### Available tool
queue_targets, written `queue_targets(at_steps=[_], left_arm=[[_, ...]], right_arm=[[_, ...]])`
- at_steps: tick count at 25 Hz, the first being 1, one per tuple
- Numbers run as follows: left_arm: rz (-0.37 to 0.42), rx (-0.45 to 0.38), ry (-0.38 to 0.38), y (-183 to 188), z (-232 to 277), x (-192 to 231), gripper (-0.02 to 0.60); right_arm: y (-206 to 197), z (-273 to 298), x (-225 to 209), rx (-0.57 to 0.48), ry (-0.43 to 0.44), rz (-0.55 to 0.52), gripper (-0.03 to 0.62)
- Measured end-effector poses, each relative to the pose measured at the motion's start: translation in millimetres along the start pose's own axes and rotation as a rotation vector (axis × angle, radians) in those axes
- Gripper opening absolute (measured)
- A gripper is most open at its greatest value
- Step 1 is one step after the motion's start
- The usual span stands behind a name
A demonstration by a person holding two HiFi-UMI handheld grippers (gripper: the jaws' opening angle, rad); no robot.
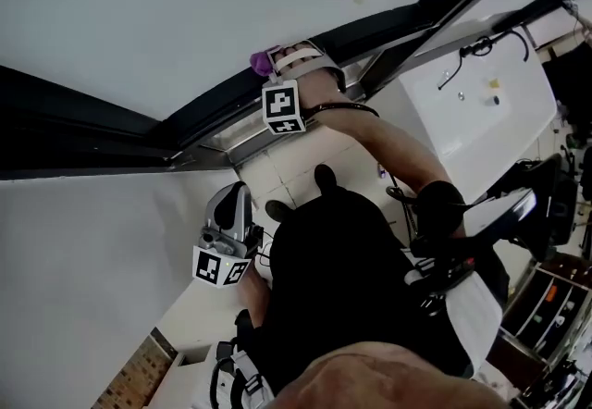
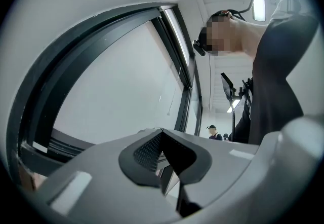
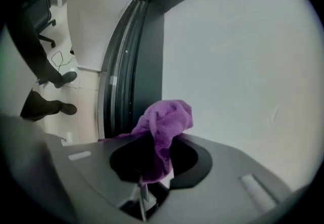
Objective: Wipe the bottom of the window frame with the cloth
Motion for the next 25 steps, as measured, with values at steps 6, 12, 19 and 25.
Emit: queue_targets(at_steps=[6,12,19,25], left_arm=[[-0.005,0.003,0.016,-2,-3,3,0.000],[-0.020,-0.003,-0.017,-7,7,-2,0.000],[-0.039,-0.002,-0.047,-12,14,-11,0.000],[-0.037,0.002,-0.026,-12,8,-3,0.000]], right_arm=[[-19,-52,-27,0.016,-0.075,0.025,0.071],[-43,-17,-13,0.088,-0.021,-0.075,0.065],[-46,-24,-2,0.099,0.003,-0.066,0.057],[-30,-76,77,-0.046,0.311,0.059,0.069]])
Point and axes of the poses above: the fingertips, and each gripper's own axes: z forward along the fingers, x to its left, y out of its top, the point moved 1 cm from there along -z, backward along the fingers, and after that the axes turned 14 degrees about -x, right-handed, at the moved point
